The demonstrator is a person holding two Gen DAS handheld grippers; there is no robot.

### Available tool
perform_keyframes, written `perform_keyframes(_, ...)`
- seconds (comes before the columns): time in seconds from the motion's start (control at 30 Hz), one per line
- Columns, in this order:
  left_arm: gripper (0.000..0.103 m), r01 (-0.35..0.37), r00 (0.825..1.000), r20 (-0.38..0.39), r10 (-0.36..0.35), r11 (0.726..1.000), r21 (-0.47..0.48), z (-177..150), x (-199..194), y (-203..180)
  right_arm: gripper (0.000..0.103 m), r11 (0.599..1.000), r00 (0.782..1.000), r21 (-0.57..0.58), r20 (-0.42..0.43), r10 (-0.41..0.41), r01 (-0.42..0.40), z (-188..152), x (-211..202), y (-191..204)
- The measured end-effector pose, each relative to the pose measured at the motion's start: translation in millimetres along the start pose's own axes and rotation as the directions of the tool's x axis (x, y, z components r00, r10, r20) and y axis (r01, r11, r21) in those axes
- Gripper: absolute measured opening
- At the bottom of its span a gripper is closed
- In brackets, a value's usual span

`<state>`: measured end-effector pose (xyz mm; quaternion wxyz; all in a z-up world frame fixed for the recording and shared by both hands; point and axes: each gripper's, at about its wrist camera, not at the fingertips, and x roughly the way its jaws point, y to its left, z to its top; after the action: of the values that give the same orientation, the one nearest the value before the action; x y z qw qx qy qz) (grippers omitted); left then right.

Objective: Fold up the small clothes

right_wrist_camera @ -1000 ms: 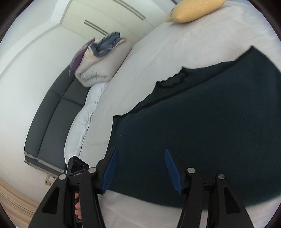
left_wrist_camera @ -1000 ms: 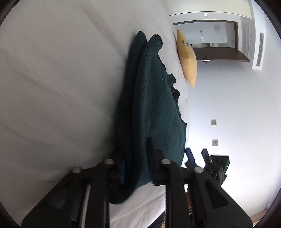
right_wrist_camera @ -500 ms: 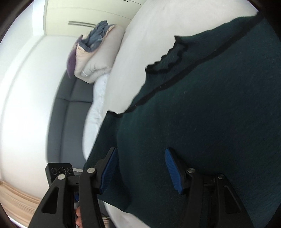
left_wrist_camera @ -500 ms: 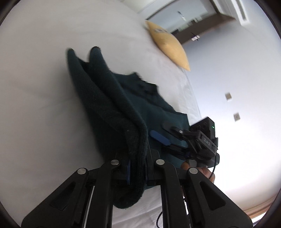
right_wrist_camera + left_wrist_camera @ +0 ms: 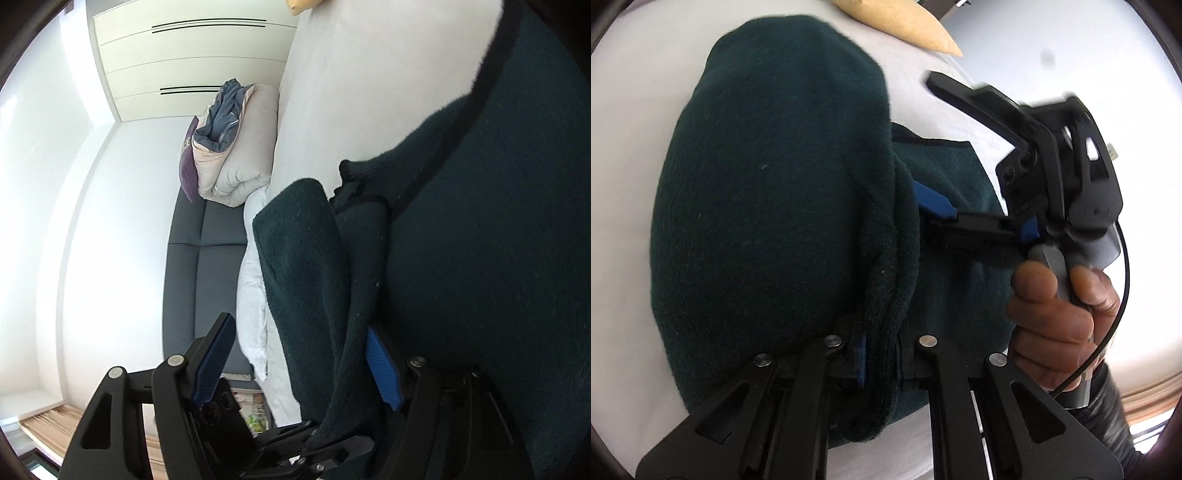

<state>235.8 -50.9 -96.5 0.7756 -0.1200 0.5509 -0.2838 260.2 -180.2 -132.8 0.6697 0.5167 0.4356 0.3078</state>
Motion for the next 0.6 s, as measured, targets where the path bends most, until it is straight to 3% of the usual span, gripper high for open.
perform_keyframes(0.2, 0.009, -0.062, 0.998, 0.006, 0.062, 0.995, 0.083, -13, -15, -16, 0.069, 0.992, 0.995, -0.081, 0.027, -0.098, 0.100, 20, 20, 20)
perform_keyframes(0.33, 0.009, -0.069, 0.998, 0.006, 0.069, 0.992, 0.105, -13, -13, -29, 0.053, 0.961, 0.976, -0.168, 0.032, -0.216, 0.218, 28, 28, 32)
perform_keyframes(0.47, 0.009, -0.067, 0.998, 0.001, 0.067, 0.992, 0.110, -15, -14, -35, 0.041, 0.940, 0.961, -0.199, 0.067, -0.269, 0.277, 31, 22, 32)
perform_keyframes(0.53, 0.009, -0.059, 0.998, -0.005, 0.060, 0.992, 0.108, -12, -11, -38, 0.024, 0.922, 0.948, -0.223, 0.079, -0.307, 0.317, 31, 17, 33)
perform_keyframes(0.6, 0.009, -0.045, 0.999, -0.019, 0.047, 0.993, 0.105, -8, -8, -41, 0.017, 0.893, 0.928, -0.255, 0.090, -0.361, 0.372, 32, 12, 36)
